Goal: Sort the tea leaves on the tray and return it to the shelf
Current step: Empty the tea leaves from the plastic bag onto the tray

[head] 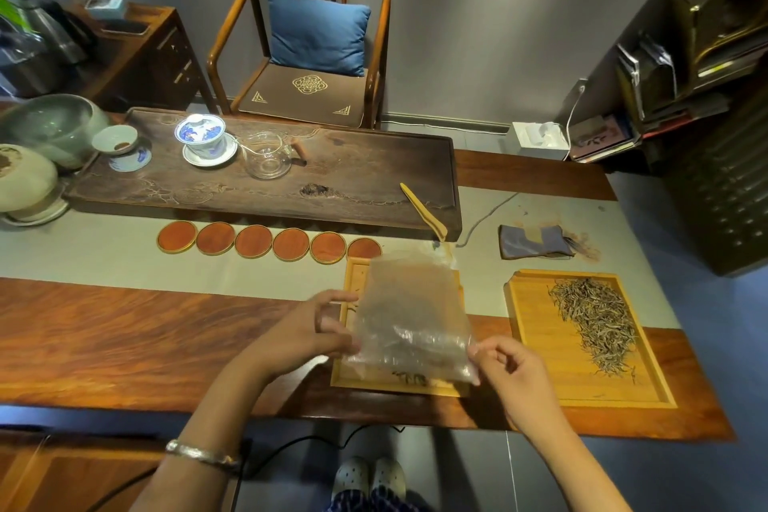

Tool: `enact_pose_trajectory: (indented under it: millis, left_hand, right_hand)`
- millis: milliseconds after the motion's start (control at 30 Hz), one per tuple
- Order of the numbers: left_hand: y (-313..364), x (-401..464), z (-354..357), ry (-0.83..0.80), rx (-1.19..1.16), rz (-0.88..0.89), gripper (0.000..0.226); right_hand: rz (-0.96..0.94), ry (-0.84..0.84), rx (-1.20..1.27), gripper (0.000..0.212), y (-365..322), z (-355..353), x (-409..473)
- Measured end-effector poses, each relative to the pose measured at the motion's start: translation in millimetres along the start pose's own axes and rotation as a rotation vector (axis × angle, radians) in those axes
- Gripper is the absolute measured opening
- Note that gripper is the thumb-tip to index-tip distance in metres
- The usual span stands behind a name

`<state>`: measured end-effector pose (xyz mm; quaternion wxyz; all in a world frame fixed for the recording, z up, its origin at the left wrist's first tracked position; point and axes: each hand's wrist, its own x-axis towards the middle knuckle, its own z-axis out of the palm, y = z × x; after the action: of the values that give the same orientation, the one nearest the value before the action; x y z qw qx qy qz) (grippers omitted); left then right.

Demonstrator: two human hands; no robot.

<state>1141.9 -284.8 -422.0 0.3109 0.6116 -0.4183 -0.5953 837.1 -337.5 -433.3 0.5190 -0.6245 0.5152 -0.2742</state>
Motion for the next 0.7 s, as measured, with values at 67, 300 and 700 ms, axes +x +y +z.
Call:
enact_pose_trajectory:
  millis: [67,300,700]
  left_hand:
    - [-24,3,5,-0.023,0.106,-0.118,0.059]
    - [-75,25,25,0.153,0.325,-0.211,0.01]
    - [-63,67,55,0.405,0.336,-0.047,0.012]
  right_hand:
    - [0.063,-0.042,-0.119,0.02,21,5,-7]
    - [0.11,-0.019,-0.508,0.024,53,10,1]
    - [0.246,0.078,-0.277,0.012,51,45,52]
